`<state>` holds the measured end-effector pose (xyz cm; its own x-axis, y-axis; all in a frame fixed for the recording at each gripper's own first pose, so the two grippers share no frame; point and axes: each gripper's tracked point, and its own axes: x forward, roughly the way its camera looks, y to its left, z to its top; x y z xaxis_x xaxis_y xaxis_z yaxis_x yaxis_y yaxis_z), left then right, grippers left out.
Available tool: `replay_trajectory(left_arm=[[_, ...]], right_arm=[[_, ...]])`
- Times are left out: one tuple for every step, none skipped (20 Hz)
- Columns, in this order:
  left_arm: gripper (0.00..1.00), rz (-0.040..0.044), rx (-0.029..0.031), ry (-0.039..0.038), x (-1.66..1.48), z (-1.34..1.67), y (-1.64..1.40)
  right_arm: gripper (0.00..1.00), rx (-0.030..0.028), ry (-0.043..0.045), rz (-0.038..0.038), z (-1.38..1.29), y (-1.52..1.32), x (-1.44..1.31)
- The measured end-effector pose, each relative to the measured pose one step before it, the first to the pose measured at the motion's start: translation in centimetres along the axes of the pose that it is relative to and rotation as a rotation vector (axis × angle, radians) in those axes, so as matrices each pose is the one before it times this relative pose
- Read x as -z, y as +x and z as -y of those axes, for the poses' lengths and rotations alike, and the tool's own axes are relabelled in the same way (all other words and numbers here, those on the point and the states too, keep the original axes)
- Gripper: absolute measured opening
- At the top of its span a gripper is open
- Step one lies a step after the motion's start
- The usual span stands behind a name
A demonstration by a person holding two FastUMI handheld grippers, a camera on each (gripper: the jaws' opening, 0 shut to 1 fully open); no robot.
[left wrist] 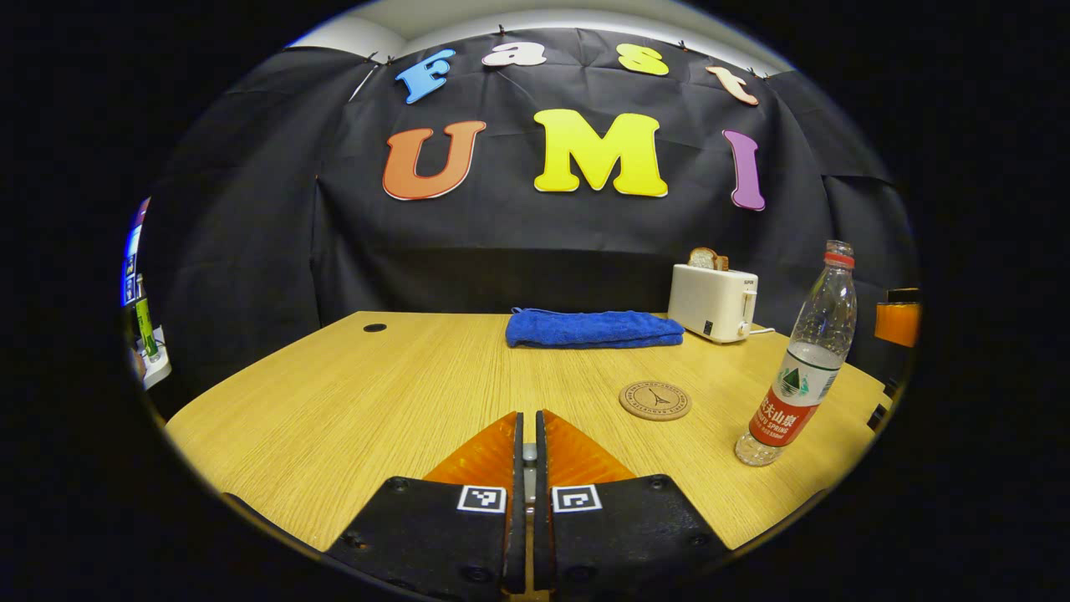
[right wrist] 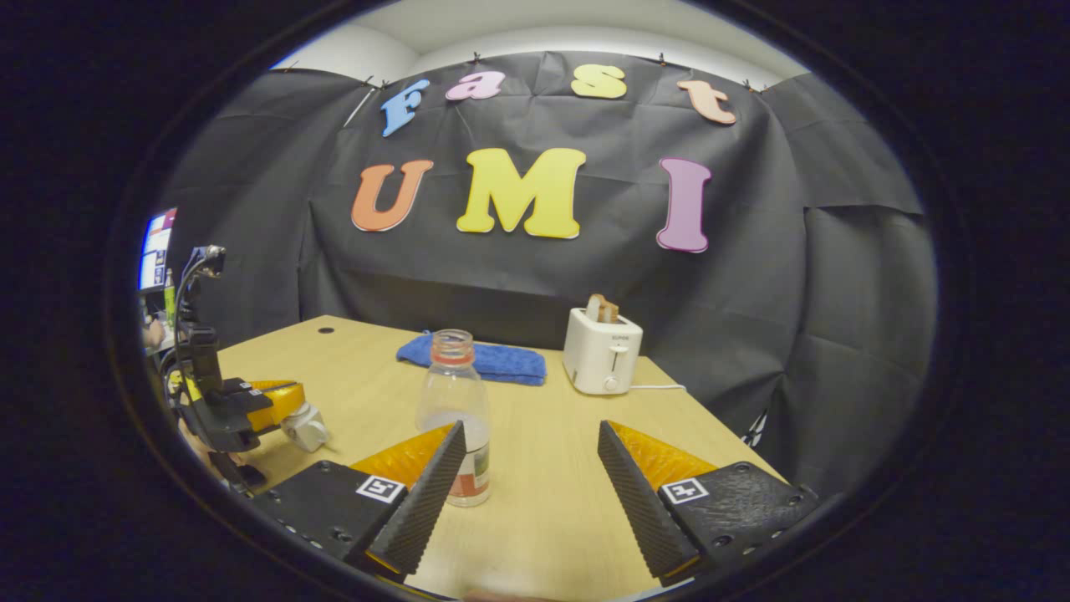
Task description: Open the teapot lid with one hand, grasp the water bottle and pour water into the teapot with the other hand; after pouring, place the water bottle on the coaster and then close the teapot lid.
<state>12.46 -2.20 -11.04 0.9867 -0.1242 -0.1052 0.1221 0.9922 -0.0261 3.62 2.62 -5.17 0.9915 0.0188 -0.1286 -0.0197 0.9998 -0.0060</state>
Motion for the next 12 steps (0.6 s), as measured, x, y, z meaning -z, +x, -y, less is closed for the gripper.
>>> replay_trajectory(left_arm=[[0.05,0.00166,-0.0086,-0.00793,-0.023,-0.241,0.04],[0.05,-0.00088,-0.00142,-0.0025,-0.027,-0.021,-0.107],[0.04,-0.0017,0.00305,0.00066,-0.059,-0.029,-0.076],[0.04,0.001,0.00362,-0.00129,-0.138,0.034,-0.062],[0.04,0.00053,-0.00212,-0.00016,-0.203,-0.127,-0.205],[0.03,0.00488,0.00005,0.0014,-0.306,-0.143,-0.092],[0.04,0.00318,-0.00195,0.00056,-0.319,-0.099,-0.23],[0.03,0.00221,-0.01008,0.00138,-0.321,-0.33,-0.343],[0.03,0.0067,-0.00661,0.00554,-0.445,-0.304,-0.202],[0.03,0.00788,-0.00044,0.0048,-0.387,-0.204,-0.222],[0.03,0.00276,-0.0004,-0.00236,-0.417,-0.147,-0.257],[0.03,0.00045,0.00108,-0.0059,-0.425,-0.189,-0.279]], right_arm=[[0.95,-0.01103,-0.00124,-0.00217,-0.353,0.14,0.274],[0.98,-0.00943,0.0019,-0.00218,-0.425,0.278,0.14],[0.98,-0.01229,0.00491,-0.00618,-0.316,0.172,0.472],[0.95,-0.02046,0.00606,-0.00458,-0.592,0.229,0.263],[0.98,-0.02349,0.00976,0.0012,-0.691,0.259,0.123],[0.95,-0.01546,0.0069,0.00101,-0.504,0.253,0.141],[0.95,-0.00805,0.00212,0.00655,-0.353,0.298,0.207],[0.95,-0.00242,-0.00121,0.00571,-0.3,0.391,0.194],[0.95,-0.00239,-0.0015,0.00477,-0.411,0.513,0.407],[0.98,-0.00251,-0.00307,0.00333,-0.457,0.572,0.37],[0.95,0.00053,0.00139,0.00327,-0.382,0.512,0.545],[0.98,-0.00086,0.00713,0.01145,-0.336,0.503,0.172]])
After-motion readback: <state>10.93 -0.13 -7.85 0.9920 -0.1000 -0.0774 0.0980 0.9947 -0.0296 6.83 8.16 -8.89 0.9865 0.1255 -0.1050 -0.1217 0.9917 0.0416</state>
